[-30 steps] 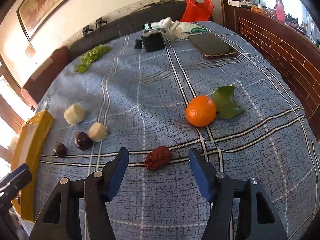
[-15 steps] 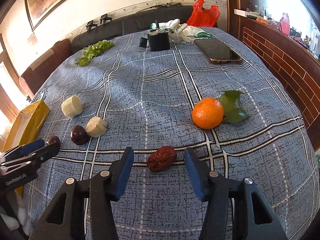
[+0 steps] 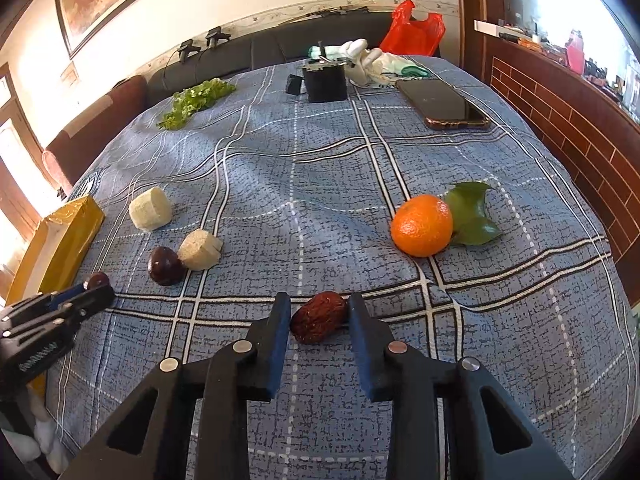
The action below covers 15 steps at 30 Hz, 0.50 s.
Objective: Organize fruits
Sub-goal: 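Grasp a dark plum with the left tool while the right tool grasps a red date, then carry the plum and date into the yellow tray and open both tools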
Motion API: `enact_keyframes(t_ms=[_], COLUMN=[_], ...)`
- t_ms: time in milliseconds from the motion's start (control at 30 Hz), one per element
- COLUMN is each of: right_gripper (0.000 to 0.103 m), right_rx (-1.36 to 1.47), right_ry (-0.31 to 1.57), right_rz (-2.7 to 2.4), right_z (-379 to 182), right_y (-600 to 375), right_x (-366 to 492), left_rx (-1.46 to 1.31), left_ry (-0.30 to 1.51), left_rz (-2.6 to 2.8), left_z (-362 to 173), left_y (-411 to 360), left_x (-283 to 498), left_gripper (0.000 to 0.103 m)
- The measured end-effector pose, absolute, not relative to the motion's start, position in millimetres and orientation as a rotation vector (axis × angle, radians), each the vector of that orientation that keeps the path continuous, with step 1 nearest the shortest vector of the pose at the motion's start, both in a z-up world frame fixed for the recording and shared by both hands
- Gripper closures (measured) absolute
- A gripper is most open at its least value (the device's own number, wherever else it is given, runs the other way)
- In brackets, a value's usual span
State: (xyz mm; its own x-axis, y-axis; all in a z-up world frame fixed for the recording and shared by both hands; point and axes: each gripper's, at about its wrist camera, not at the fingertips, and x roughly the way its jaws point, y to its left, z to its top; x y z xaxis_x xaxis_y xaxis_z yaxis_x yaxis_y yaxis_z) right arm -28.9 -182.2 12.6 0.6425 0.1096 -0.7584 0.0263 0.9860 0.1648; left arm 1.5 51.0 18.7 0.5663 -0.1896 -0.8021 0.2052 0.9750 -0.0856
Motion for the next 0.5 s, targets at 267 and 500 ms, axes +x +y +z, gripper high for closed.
enact_keyframes(t_ms=[267, 500], right_gripper=[0.072, 0.071], right_rx=[0.244, 0.298], right_ry=[0.792, 0.770], right_rz=[0.147, 0.345], right_z=[46.8, 79.6], right_y=[-177.7, -134.1], right_x=[-54.1, -66.0], left_rx=[-0.096, -0.171], left_ry=[0.876, 0.816], left_rz=[-0.235, -0.181], left_z=[49.4, 71.7], left_y=[89.0, 139.4], left_x=[-28.0, -56.4], left_gripper=[0.076, 0.075])
